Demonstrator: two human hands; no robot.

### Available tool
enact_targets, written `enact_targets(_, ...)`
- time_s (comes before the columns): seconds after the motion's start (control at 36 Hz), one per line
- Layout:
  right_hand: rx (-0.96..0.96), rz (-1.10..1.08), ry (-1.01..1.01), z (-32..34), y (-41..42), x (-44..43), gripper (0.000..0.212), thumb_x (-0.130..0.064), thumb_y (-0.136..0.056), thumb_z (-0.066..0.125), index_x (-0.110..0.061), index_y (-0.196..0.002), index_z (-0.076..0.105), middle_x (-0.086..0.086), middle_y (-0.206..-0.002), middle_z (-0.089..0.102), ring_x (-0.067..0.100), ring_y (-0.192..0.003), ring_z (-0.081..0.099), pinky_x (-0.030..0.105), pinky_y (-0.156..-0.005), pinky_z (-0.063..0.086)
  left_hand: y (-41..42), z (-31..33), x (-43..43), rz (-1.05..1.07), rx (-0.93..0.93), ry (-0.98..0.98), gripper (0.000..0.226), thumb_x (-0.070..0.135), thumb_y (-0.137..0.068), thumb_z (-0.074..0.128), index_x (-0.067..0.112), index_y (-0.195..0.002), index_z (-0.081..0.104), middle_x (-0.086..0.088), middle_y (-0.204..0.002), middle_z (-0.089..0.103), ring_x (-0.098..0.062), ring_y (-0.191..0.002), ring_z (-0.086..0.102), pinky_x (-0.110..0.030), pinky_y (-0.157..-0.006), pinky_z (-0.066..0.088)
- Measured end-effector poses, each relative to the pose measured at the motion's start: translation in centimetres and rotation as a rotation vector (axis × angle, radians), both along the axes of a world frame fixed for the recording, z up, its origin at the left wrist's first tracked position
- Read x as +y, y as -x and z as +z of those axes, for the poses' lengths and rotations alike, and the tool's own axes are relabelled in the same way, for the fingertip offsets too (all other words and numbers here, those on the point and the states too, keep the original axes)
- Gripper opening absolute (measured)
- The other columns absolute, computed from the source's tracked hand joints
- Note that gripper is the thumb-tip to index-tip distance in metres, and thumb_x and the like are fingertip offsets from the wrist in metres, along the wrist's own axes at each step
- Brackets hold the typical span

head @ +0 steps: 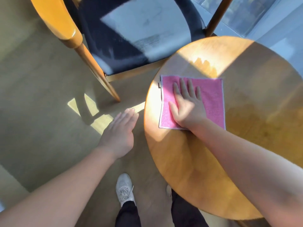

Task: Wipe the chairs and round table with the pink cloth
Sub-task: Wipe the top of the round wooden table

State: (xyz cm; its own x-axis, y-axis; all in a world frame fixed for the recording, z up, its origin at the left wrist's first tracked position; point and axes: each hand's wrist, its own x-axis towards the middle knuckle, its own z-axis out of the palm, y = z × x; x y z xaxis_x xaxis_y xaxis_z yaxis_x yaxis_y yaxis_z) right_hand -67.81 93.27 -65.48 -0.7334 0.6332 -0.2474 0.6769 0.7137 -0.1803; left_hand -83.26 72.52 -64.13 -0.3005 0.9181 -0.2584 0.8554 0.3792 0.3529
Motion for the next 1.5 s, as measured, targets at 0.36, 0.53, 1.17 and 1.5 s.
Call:
enact_targets(0.36,-0.045,0.2,0.067,0.0,-4.5,-14.7,0.062,-0.047,-0.1,0.026,-0.012,-0.152,0.025,0.018,-0.151,0.038,0.041,-0.145,0.019,0.057,-0.117,0.004,1.4,0.4,-2.8,0.014,0.008,0.03,0.062,0.004,-0.087,0.035,0.016,-0.147,0.026,0.002,-0.156,0.016,-0.009,-0.144,0.008,-0.017,-0.11,-0.012)
enact_targets(0.53,-0.054,0.193,0.068,-0.2,-4.0,-14.3,0.062,-0.049,-0.101,0.019,-0.016,-0.153,0.015,0.015,-0.155,0.032,0.039,-0.147,0.014,0.056,-0.117,0.0,1.6,0.5,-2.1,0.023,0.018,0.007,0.061,0.003,-0.086,0.037,0.015,-0.146,0.029,0.001,-0.156,0.019,-0.01,-0.143,0.011,-0.012,-0.107,-0.015)
enact_targets(1.17,0.078,0.065,-0.06,-1.2,7.7,6.3,0.062,-0.049,-0.099,0.019,-0.021,-0.155,0.019,0.004,-0.163,0.013,0.029,-0.15,0.005,0.048,-0.119,-0.001,-0.5,1.1,7.3,0.125,0.002,-0.076,0.052,0.0,-0.08,0.04,0.002,-0.13,0.052,-0.013,-0.142,0.045,-0.026,-0.134,0.038,-0.037,-0.114,0.022)
enact_targets(1.5,0.095,-0.037,-0.084,-1.2,5.9,15.8,0.06,-0.048,-0.097,0.025,-0.019,-0.15,0.028,0.009,-0.162,0.016,0.034,-0.148,0.009,0.053,-0.117,0.005,-9.5,-0.8,16.2,0.189,-0.003,-0.179,0.057,0.02,-0.079,0.033,0.001,-0.129,0.052,-0.015,-0.142,0.044,-0.026,-0.134,0.038,-0.037,-0.114,0.02)
